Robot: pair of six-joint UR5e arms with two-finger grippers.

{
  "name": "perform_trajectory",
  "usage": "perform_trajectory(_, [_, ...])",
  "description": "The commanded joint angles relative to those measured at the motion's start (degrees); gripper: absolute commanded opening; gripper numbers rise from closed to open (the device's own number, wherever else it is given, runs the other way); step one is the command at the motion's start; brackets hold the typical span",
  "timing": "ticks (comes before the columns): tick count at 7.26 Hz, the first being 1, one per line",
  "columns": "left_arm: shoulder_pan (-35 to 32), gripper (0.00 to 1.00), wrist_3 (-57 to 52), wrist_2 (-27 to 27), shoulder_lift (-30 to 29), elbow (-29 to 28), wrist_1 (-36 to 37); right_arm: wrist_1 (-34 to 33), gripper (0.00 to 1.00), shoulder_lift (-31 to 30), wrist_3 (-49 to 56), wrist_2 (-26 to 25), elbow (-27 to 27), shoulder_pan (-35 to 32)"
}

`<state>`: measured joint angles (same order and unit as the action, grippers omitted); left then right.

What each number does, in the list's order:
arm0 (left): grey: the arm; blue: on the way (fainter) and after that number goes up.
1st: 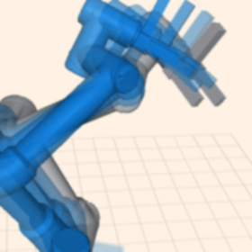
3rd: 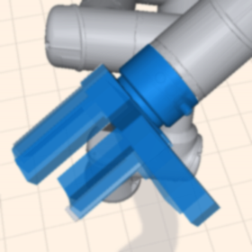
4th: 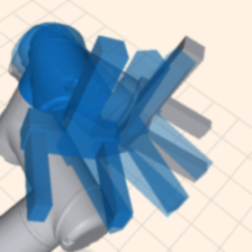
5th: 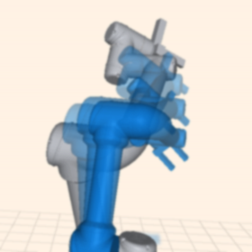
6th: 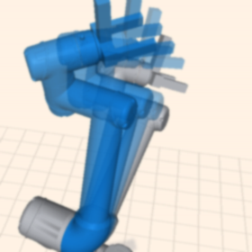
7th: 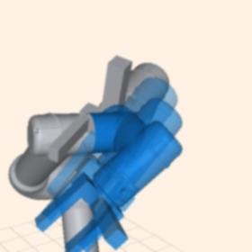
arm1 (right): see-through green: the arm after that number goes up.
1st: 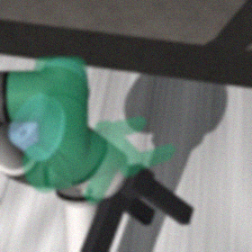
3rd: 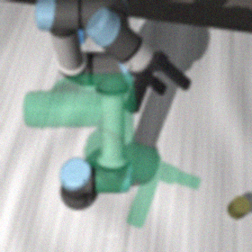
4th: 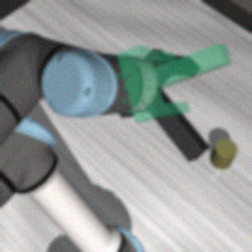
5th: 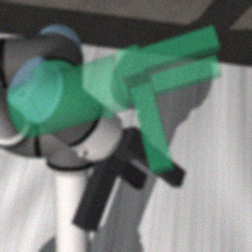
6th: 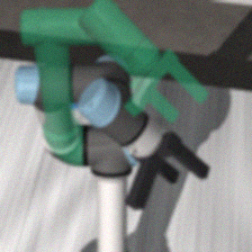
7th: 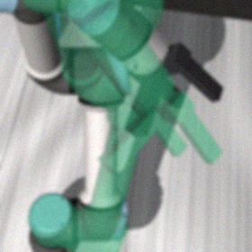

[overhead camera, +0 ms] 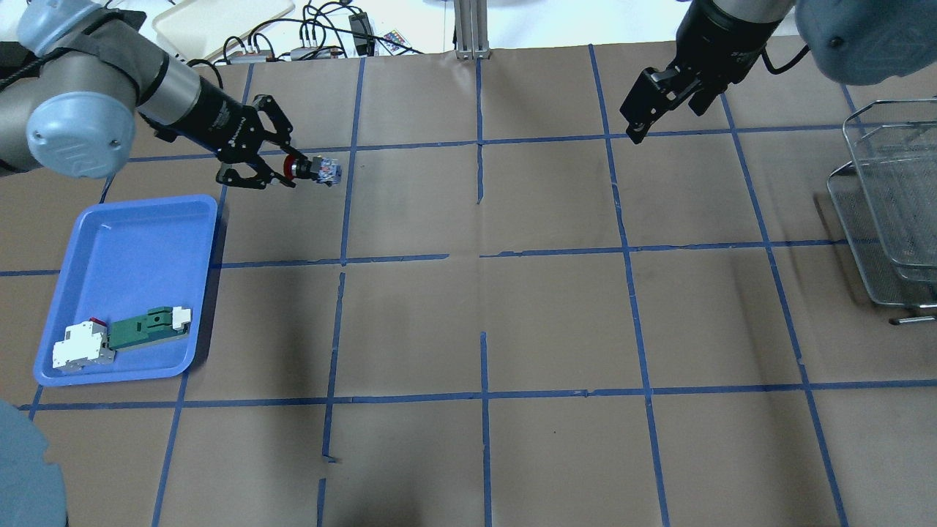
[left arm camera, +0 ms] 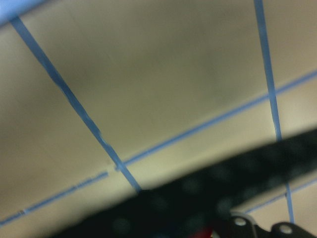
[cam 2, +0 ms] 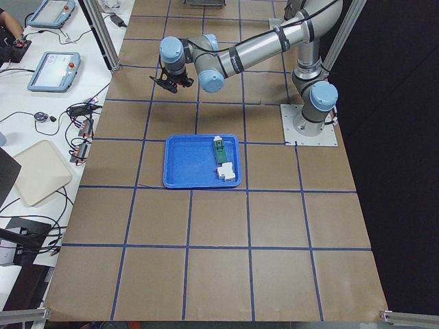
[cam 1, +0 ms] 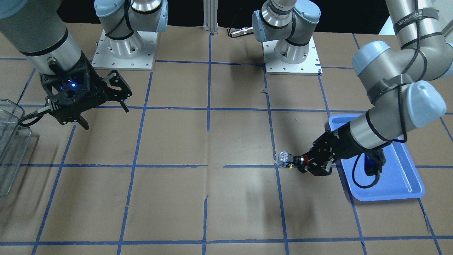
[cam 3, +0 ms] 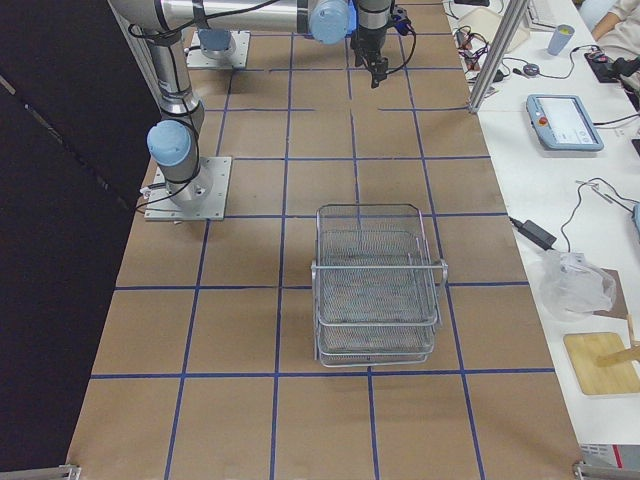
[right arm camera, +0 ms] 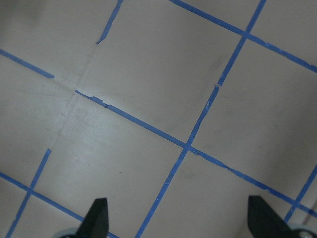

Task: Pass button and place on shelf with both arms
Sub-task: 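Lift the button toward the right gripper while the right gripper lowers to meet it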

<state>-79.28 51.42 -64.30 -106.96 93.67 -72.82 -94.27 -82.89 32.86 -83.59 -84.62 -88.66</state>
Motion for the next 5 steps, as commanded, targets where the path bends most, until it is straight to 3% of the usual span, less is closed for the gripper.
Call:
perform_trajectory(1, [-8.58,0.00,10.06,2.24,1.67,-0.16,0.04,0.92,1.00,-0.60,16.63,0.10,-0.54,0.15])
perform_trajectory(4, [-14.48,0.00,21.41,6.20,1.06,-2.17,0.75,5.64,1.00,-0.69,39.14,3.17,-0.81,0.67])
perform_trajectory(5, [-16.41,0.00,25.71,6.46,0.79,-3.75,0.75,5.50,1.00,-0.69,46.95,6.65,-0.81,0.68])
